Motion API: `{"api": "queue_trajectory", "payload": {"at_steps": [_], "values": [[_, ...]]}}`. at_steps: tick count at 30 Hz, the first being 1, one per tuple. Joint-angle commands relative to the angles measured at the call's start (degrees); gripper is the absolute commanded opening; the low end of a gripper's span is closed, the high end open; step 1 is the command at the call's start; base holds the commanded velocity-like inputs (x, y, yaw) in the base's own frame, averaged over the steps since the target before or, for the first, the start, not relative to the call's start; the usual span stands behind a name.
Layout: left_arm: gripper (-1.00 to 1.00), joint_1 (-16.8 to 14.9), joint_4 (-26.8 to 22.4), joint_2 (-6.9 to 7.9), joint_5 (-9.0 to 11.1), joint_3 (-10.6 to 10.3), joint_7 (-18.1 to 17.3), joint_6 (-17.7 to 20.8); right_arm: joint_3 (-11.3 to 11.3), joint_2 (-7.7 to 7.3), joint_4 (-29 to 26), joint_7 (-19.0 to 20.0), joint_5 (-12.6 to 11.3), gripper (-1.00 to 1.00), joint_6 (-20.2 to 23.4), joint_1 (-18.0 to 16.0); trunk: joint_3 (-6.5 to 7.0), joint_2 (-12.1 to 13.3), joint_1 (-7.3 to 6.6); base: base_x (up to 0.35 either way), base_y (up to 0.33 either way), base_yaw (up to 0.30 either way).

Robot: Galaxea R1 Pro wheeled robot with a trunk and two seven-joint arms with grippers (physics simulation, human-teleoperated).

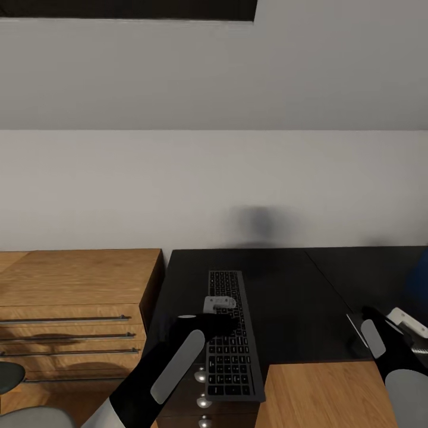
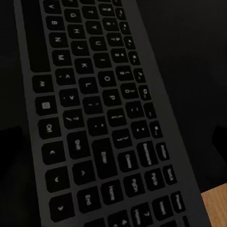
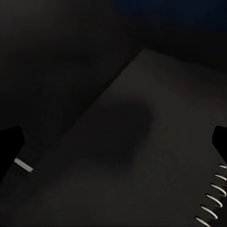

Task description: In the bedroom, organize the workspace by keeping the computer under the desk, ensuring the monitor is on the desk, placing the keyboard on the desk next to the monitor, placing the mouse on the desk next to the keyboard, moving the folder from the swivel chair onto the desk next to the mouse, stacking the notebook on top of the folder with the pen on top of the notebook, and positioning the swivel chair next to the desk.

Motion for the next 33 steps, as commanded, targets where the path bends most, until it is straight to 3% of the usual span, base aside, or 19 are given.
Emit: {"api": "queue_trajectory", "payload": {"at_steps": [1,11,22,33], "values": [[1.00,-0.06,-0.06,0.00,0.59,-0.08,0.60,0.03,0.06,0.01,-0.33,-0.22,-0.25,1.00,0.28,-0.02,-0.06,-0.04,0.00,0.000,0.000,0.000],[1.00,-0.06,-0.06,0.01,0.49,-0.15,0.60,0.01,0.19,0.91,-1.92,-0.28,0.05,1.00,0.13,-0.02,-0.06,-0.04,0.00,0.000,-0.006,0.000],[1.00,-0.06,-0.06,0.07,0.51,-0.15,0.53,0.01,0.20,1.31,-2.56,-0.35,0.03,1.00,0.18,-0.02,-0.06,-0.04,0.00,0.000,-0.161,0.000],[1.00,-0.06,-0.06,0.16,0.62,-0.07,0.47,0.01,0.19,1.40,-2.58,-0.28,0.03,1.00,0.02,-0.02,-0.06,-0.04,0.00,0.000,-0.001,0.000]]}}
